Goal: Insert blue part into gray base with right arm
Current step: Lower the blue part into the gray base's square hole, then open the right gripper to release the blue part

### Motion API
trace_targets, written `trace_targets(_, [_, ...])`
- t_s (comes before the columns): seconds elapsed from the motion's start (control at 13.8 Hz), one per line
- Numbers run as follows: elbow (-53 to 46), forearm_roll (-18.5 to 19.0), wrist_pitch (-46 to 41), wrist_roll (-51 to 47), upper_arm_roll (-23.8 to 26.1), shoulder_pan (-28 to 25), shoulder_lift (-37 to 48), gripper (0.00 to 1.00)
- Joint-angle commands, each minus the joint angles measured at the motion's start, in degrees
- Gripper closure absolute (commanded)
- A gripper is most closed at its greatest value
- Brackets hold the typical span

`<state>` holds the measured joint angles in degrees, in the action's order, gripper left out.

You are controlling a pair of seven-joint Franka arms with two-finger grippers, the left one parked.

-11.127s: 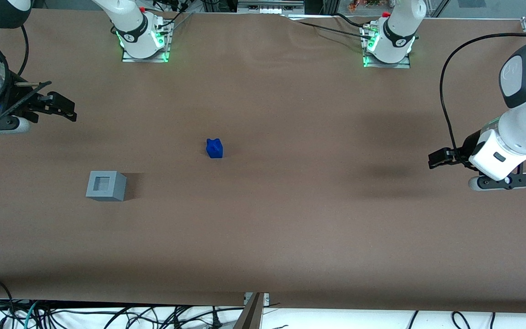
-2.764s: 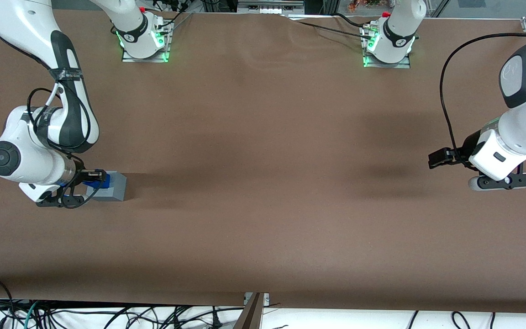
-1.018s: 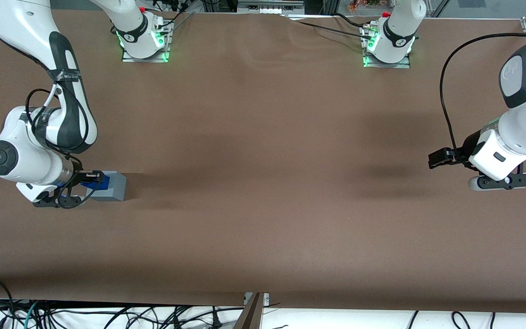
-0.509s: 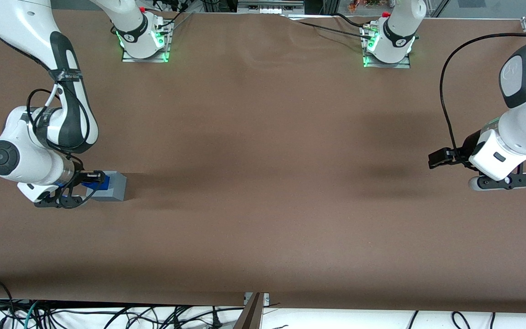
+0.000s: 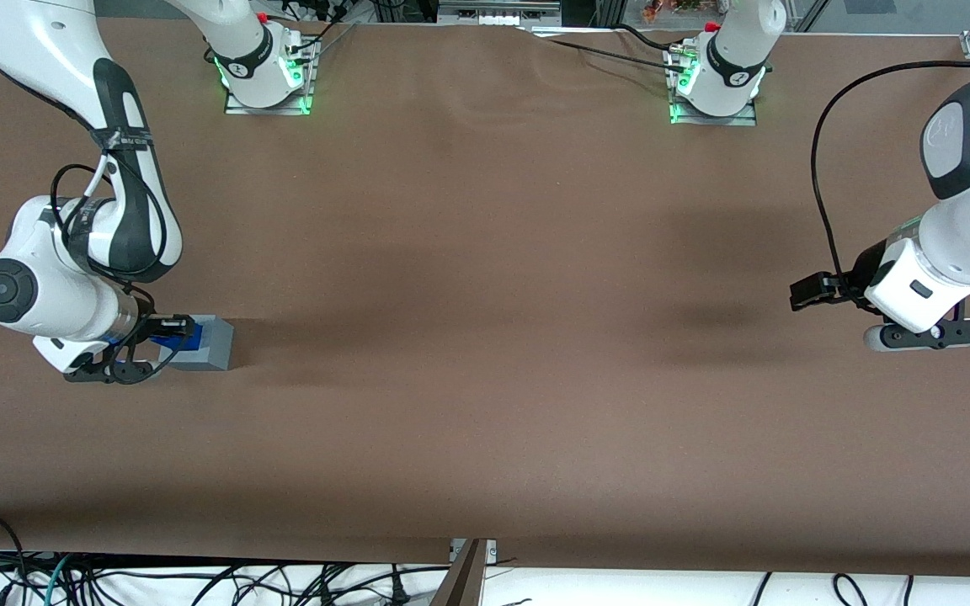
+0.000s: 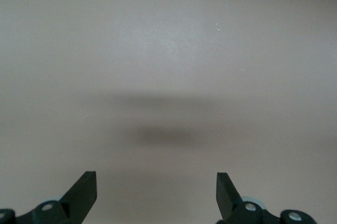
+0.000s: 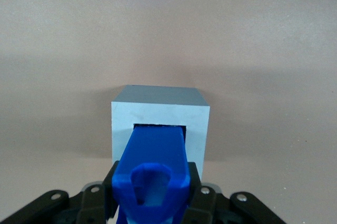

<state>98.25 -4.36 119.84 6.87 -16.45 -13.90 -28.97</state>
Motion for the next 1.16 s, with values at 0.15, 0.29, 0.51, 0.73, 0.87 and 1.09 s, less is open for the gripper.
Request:
trace_targets(0.15, [1.1,0.2,1.4,0.1,0.2,0.1,0.4,0.62])
trace_targets(0.29, [1.1,0.2,1.4,0.2,0.2,0.2,0.4,0.01])
trace_targets(0.51, [1.0,0.2,1.0,0.1,0.2,0.2,0.6,0.01])
trace_targets(0.73, [0.4,0.2,0.5,0.2,0.2,0.2,1.5,0.01])
trace_targets(0.87, [0.3,0.3,-1.4,0.6,0.2,0.1,3.7,0.01])
trace_targets(1.09, [-1.3,0.3,-8.5,0.5,0.3,0.0,8.8,0.01])
